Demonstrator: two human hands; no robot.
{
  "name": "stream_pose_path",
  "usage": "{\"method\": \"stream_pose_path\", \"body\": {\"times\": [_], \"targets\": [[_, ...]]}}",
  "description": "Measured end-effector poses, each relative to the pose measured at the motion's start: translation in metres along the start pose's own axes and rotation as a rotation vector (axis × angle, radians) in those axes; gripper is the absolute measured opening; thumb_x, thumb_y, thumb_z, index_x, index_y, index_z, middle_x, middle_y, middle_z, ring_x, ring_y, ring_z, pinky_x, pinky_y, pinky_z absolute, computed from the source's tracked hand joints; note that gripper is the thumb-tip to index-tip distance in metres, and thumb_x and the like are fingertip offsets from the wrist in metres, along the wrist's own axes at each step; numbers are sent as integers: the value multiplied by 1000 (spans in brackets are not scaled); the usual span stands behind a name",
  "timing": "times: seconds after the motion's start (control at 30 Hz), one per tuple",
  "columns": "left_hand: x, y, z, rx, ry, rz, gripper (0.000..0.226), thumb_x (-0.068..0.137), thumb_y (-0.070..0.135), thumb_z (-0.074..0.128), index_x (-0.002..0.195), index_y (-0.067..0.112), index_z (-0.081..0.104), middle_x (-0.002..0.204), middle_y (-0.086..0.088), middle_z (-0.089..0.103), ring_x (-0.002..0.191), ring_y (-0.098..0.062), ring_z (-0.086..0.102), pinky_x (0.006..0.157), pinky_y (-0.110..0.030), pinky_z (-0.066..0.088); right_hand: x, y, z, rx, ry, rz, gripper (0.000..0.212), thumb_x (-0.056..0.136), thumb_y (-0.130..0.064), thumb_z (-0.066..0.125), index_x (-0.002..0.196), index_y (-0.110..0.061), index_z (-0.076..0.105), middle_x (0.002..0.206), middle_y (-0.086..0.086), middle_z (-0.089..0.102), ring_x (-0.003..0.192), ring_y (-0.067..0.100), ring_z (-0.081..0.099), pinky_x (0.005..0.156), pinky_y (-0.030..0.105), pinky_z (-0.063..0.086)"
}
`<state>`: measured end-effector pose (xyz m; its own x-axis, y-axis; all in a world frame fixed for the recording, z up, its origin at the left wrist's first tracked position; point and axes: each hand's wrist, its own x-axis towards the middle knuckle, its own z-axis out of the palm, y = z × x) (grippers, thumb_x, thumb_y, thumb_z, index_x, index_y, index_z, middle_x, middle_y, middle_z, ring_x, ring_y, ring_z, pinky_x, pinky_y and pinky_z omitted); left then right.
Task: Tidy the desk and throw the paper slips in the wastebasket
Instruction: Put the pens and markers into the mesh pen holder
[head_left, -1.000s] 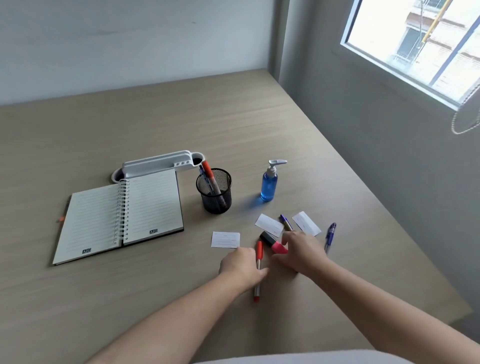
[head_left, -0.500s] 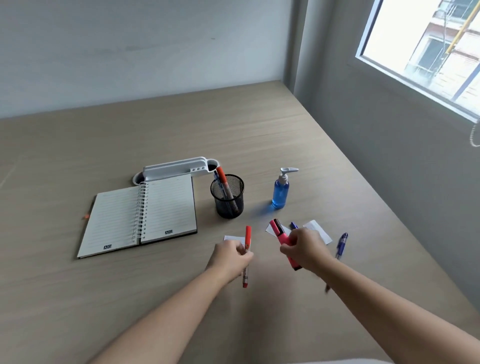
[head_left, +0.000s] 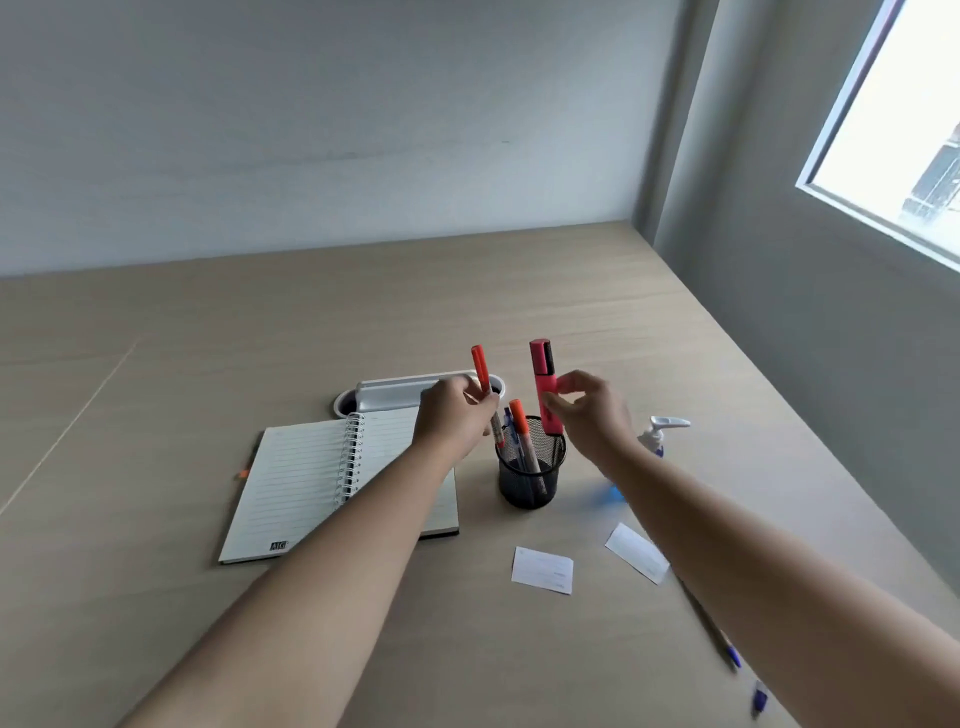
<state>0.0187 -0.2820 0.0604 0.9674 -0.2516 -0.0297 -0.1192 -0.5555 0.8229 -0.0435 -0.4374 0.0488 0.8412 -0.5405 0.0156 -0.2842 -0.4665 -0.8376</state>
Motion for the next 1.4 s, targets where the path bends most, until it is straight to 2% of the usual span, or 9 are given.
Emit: {"method": "stream_pose_path", "body": {"times": [0.1, 0.23, 0.4, 0.57, 0.77, 0.93, 1.1, 1.27, 1.4], "targets": [[5, -18, 18, -18, -45, -59, 17, 82, 30, 65, 67, 24, 59, 61, 3, 66, 57, -16, 68, 70, -39, 61, 4, 22, 21, -89, 3, 43, 13, 83, -36, 64, 93, -28, 68, 113, 3, 59, 108, 21, 49, 84, 32, 40], [6, -36, 31, 51, -94, -82, 17, 79, 36, 65, 67, 25, 60, 65, 6, 62, 66, -23, 67, 68, -36, 59, 2, 40, 34, -139, -11, 77, 15, 82, -37, 64, 93, -27, 68, 121, 3, 56, 116, 22, 41, 87, 28, 29], [7, -43, 35, 132, -63, -93, 19, 76, 35, 66, 73, 17, 61, 78, -1, 69, 77, -22, 66, 71, -32, 53, -3, 47, 37, -168, -11, 79, 14, 83, -26, 62, 96, -24, 67, 124, 3, 54, 120, 21, 39, 96, 31, 34], [-2, -26, 32, 218, 61, -1, 19, 78, 36, 62, 70, 21, 54, 68, 6, 61, 74, -23, 61, 62, -27, 43, -14, 41, 20, -128, 28, -12, 11, 83, -20, 62, 93, -21, 66, 116, 2, 57, 113, 19, 47, 88, 26, 34], [-41, 6, 58, 256, 88, 249, 19, 78, 36, 60, 68, 24, 50, 60, 12, 54, 63, -19, 54, 59, -25, 37, -54, 54, -49, -75, 179, -153, 10, 80, -6, 63, 81, -14, 68, 87, -2, 62, 76, 12, 56, 67, 17, 34], [-93, 14, 124, 393, -225, 294, 19, 79, 42, 56, 72, 24, 54, 76, 0, 70, 77, -26, 65, 62, -29, 46, -102, 127, -114, -140, 296, 217, 9, 82, -15, 58, 78, -17, 66, 81, 3, 69, 73, 19, 60, 66, 24, 39], [-131, 11, 198, 633, -514, 164, 34, 80, 53, 50, 85, 22, 63, 100, -2, 67, 93, -25, 63, 69, -29, 43, -142, 191, -133, -385, 203, 447, 25, 81, -36, 59, 66, -17, 62, 73, 6, 69, 72, 25, 60, 59, 28, 40], [-138, 12, 242, 738, -500, 6, 43, 81, 55, 51, 98, 18, 64, 105, -4, 67, 99, -26, 64, 67, -28, 41, -154, 220, -124, -558, 83, 535, 36, 77, -54, 59, 79, -18, 64, 88, 3, 66, 80, 23, 61, 61, 26, 38], [-142, 10, 250, 805, -448, 15, 33, 84, 41, 49, 97, 14, 64, 102, -7, 67, 94, -28, 65, 65, -28, 42, -155, 225, -117, -664, 52, 544, 32, 80, -47, 53, 87, -17, 61, 97, 4, 66, 91, 26, 62, 65, 29, 41]]}}
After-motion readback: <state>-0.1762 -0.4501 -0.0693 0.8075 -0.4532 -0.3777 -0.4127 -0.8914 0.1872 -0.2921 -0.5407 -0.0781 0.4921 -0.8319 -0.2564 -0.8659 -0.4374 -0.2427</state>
